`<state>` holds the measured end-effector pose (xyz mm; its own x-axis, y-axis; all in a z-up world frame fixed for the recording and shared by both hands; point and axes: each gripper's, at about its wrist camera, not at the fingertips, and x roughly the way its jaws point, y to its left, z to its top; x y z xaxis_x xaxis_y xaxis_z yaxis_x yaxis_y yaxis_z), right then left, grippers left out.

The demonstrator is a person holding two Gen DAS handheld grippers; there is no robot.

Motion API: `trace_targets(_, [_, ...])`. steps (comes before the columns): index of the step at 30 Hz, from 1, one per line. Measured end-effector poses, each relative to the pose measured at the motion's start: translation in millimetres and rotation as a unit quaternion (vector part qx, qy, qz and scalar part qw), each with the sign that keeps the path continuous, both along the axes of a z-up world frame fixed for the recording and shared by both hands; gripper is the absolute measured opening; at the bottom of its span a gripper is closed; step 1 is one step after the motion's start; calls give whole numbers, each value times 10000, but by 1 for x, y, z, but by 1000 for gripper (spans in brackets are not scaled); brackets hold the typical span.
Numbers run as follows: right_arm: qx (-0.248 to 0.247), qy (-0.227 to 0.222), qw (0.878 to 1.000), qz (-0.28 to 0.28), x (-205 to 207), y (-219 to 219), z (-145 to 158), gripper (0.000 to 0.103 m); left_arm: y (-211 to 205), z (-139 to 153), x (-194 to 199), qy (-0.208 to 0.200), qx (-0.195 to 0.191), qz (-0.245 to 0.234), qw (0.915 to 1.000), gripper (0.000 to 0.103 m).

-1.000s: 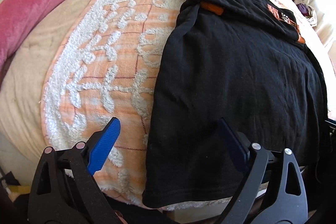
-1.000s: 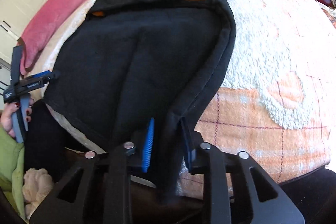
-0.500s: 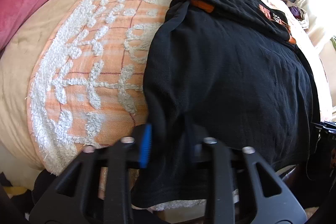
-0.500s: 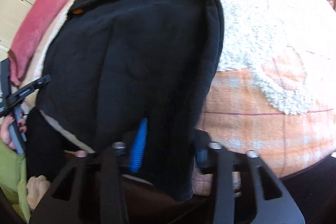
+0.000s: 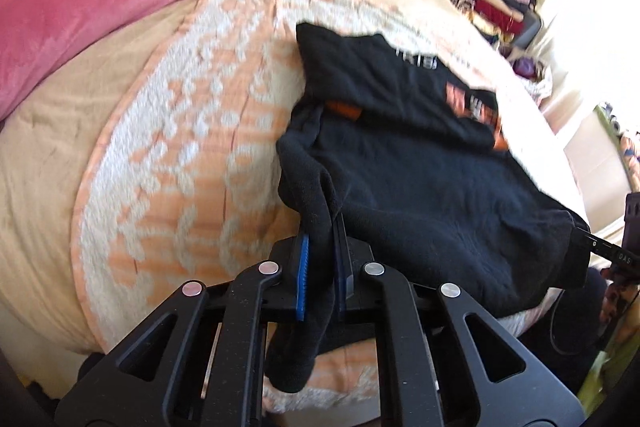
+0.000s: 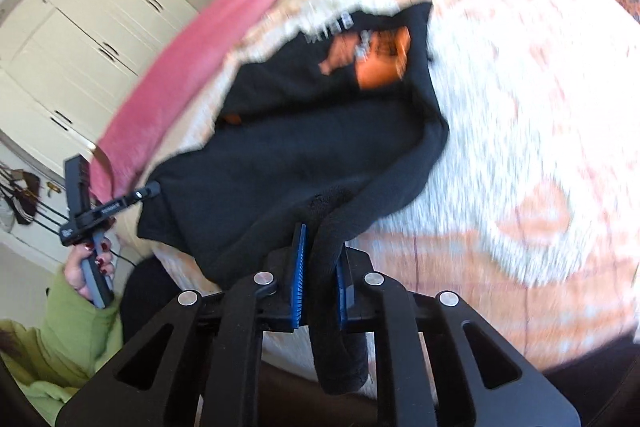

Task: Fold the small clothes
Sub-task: 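Lift the hem with both tools, fold it toward the collar, release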

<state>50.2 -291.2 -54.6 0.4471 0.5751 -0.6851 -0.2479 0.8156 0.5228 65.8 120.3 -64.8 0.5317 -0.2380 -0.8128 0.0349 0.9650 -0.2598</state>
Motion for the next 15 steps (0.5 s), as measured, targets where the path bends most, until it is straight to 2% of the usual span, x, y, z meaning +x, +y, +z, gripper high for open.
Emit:
trace_targets(4, [-34,-358,9993,-111,28,-5,16,9,-4,15,27,-189,-31,64,9998,4])
trace_targets(15, [-247,-765,9953,-543,101,-14,26,9,-13,38,103,-492,-34,231,9985,4])
